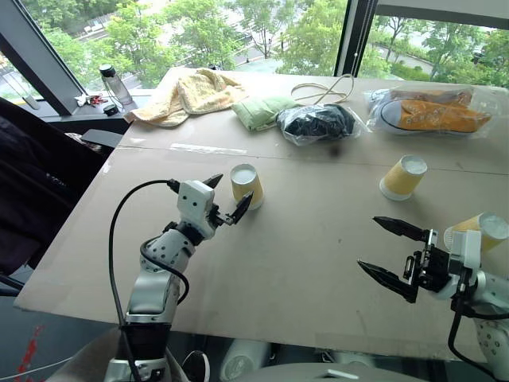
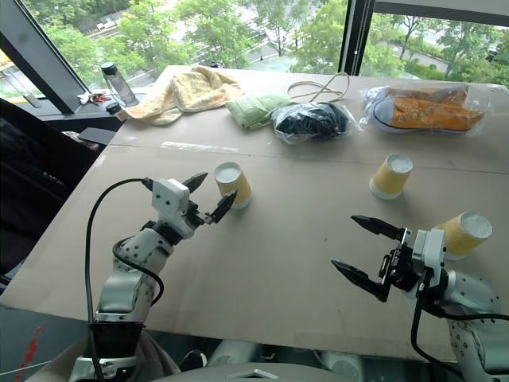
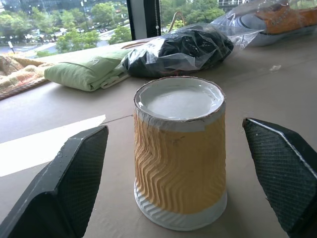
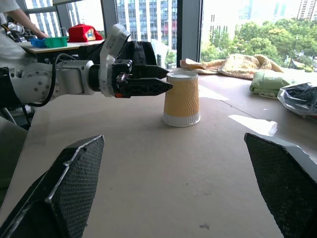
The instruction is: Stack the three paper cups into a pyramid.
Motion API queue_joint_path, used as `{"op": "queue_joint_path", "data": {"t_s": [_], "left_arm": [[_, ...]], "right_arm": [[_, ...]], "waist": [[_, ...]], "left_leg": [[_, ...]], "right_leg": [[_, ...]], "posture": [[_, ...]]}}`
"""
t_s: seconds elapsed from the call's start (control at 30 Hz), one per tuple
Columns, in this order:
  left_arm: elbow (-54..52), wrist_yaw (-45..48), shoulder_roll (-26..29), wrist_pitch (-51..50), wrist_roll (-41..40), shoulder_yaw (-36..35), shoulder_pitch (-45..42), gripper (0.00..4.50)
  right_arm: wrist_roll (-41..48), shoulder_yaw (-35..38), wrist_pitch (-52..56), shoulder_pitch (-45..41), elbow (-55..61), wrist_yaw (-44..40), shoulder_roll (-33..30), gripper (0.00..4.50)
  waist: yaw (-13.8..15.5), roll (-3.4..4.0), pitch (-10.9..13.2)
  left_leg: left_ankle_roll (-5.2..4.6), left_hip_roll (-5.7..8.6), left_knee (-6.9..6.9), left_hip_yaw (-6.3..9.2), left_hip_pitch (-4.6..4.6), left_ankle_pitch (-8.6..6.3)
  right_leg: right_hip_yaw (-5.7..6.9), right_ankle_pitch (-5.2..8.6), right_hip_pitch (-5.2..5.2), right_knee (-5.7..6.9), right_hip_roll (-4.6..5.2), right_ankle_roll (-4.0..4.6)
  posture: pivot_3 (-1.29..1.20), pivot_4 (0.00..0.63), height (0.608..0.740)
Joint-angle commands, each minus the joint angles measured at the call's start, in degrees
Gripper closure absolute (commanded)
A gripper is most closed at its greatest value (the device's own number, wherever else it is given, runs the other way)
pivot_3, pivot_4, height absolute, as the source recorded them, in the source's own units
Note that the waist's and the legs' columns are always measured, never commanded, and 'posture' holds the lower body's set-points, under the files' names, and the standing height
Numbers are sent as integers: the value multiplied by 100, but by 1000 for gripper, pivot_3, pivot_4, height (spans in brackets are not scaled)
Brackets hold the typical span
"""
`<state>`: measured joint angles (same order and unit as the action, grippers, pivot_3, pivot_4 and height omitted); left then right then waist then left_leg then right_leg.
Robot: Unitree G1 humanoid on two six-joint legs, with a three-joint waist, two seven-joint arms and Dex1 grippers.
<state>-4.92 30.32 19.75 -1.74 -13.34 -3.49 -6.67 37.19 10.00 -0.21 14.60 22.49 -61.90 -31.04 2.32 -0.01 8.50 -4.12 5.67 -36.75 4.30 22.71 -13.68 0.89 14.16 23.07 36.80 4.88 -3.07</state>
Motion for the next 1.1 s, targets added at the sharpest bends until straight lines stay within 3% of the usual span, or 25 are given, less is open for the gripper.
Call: {"op": "queue_joint_path", "data": {"t_s": [0.03,0.4,0.5,0.57,0.63,0.7,0.83,1.1], "left_arm": [[370,-5,-32,356,210,94,-254,0],[1236,-18,-418,732,76,31,-864,0],[1323,23,-431,818,74,27,-926,777],[1358,32,-430,853,79,16,-980,1835],[1367,44,-409,872,98,25,-1032,2038],[1367,59,-399,878,105,37,-1063,2040],[1026,962,-304,533,-44,633,-1093,2040],[1592,1344,-835,546,79,1228,-1759,2040]], "right_arm": [[123,51,-58,-26,193,12,42,24],[215,26,1,-171,274,291,193,24],[199,12,-9,-183,278,309,211,0],[197,4,-2,-191,300,335,218,0],[207,2,12,-207,348,389,233,0],[214,1,21,-226,377,439,241,0],[212,91,14,-249,444,662,300,0],[-56,228,87,45,480,1187,260,0]], "waist": [[4,0,0],[-2,-2,0],[-2,-2,0],[-1,-2,0],[-2,-2,0],[-1,-2,0],[1,-3,0],[3,-4,0]], "left_leg": [[0,0,0,0,0,0],[-2,0,-8,0,1,1],[-3,0,-8,0,1,3],[-3,0,-8,0,1,3],[-4,0,-9,0,1,3],[-4,0,-10,0,1,3],[-4,1,-12,0,1,3],[-5,5,-22,1,5,4]], "right_leg": [[0,0,0,1,0,0],[0,-3,0,5,0,-4],[0,-4,0,6,0,-4],[0,-4,0,7,0,-4],[-1,-4,0,7,0,-4],[-1,-5,0,7,0,-4],[-1,-5,0,8,0,-4],[-2,-8,-1,8,1,-9]], "posture": [[0,150,740],[0,150,740],[0,150,740],[0,150,740],[0,150,740],[0,150,740],[0,150,740],[0,150,740]]}}
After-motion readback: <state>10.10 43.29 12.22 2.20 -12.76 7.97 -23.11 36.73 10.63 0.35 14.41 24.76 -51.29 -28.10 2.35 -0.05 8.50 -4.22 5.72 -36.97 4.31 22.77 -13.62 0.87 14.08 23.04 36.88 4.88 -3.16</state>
